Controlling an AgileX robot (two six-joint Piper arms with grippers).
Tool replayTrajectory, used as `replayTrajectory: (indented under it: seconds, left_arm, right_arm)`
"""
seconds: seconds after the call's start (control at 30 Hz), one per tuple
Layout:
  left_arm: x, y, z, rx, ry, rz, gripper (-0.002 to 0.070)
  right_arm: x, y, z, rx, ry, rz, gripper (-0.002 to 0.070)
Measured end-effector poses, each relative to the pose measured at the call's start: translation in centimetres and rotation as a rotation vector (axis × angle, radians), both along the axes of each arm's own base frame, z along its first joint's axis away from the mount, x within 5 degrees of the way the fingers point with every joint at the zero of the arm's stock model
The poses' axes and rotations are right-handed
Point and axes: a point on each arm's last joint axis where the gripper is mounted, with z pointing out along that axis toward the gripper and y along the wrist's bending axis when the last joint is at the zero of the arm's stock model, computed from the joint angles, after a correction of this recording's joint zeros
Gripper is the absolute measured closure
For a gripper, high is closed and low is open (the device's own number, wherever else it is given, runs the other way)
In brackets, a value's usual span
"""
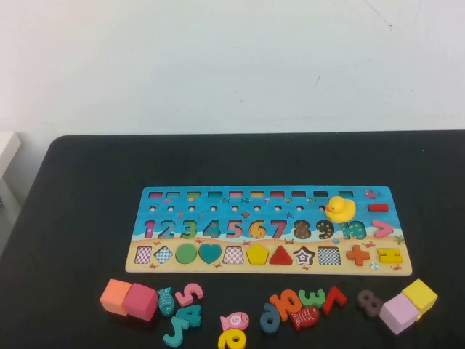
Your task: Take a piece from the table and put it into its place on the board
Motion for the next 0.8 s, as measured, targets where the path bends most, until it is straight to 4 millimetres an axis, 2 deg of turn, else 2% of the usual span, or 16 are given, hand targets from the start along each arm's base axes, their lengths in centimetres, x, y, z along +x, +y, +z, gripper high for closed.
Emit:
replayTrajectory:
  seconds: [0.2, 0.4, 0.5, 0.63, 0.8]
  left_arm:
    - [0.0, 0.0, 0.0, 0.000, 0.000, 0.000, 0.0678]
    - [0.0, 0.0, 0.0, 0.000, 0.000, 0.000, 0.0676]
    - [0.0, 0.0, 0.0, 0.000, 0.000, 0.000, 0.0676]
    - [0.0, 0.0, 0.0, 0.000, 0.000, 0.000, 0.0676]
    - [0.0, 0.0, 0.0, 0.000, 0.000, 0.000, 0.0676]
  right_arm:
    - [-1.2, -1.0, -2.6, 0.017, -0.039, -0.014, 0.0657]
    - [-1.1, -1.1, -4.2, 0.052, 0.017, -0.030, 0.0657]
    - [-0.6, -1.0, -5.8, 0.071, 0.071, -0.069, 0.0657]
    - [0.0, -1.3, -7.2, 0.110, 0.085, -0.161, 0.0657]
    - [0.6, -2.2, -8.8, 0.149, 0.126, -0.369, 0.0657]
